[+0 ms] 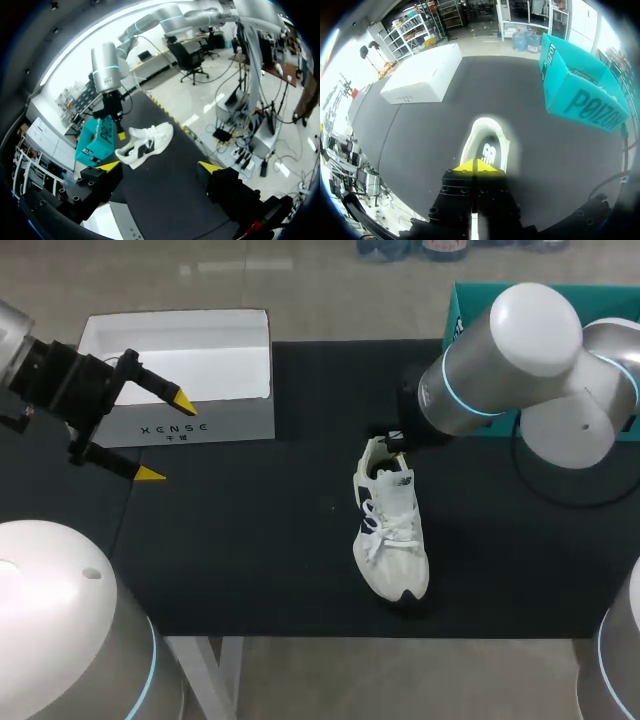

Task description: Take the shoe out of the shoebox, open the shoe tongue, remove and reinsert the insole, then place the shoe into the shoebox

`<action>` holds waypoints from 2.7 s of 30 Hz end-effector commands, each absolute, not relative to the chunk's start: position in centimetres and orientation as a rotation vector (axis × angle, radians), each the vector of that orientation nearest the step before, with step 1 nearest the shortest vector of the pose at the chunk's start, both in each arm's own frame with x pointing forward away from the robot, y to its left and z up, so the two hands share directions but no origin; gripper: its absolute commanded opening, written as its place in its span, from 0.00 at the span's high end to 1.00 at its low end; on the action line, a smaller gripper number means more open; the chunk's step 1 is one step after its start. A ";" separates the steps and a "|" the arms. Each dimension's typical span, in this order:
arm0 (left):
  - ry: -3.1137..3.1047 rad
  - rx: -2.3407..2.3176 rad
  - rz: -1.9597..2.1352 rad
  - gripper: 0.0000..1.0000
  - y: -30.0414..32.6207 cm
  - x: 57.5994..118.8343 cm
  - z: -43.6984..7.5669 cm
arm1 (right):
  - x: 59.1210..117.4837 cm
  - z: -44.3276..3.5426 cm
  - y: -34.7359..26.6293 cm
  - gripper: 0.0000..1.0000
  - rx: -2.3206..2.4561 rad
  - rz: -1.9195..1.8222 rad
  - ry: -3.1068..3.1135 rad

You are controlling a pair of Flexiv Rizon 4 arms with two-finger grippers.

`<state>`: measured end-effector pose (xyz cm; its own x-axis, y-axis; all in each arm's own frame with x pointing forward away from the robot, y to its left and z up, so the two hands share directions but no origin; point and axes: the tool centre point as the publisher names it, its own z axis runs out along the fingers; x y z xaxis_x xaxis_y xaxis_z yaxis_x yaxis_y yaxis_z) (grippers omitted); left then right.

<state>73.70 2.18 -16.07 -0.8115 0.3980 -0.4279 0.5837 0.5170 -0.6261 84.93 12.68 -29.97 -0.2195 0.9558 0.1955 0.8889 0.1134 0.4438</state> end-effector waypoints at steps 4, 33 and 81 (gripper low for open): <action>2.532 0.835 -1.171 0.00 2.2 73.7 -16.0 | 84.9 -30.1 12.6 1.00 1.868 0.729 2.237; 2.532 0.835 -1.171 0.00 2.2 73.7 -16.0 | 87.3 -20.9 15.5 1.00 1.938 1.146 2.422; 2.532 0.835 -1.171 0.00 2.2 73.7 -16.0 | 88.4 -31.0 12.0 1.00 1.984 0.598 2.354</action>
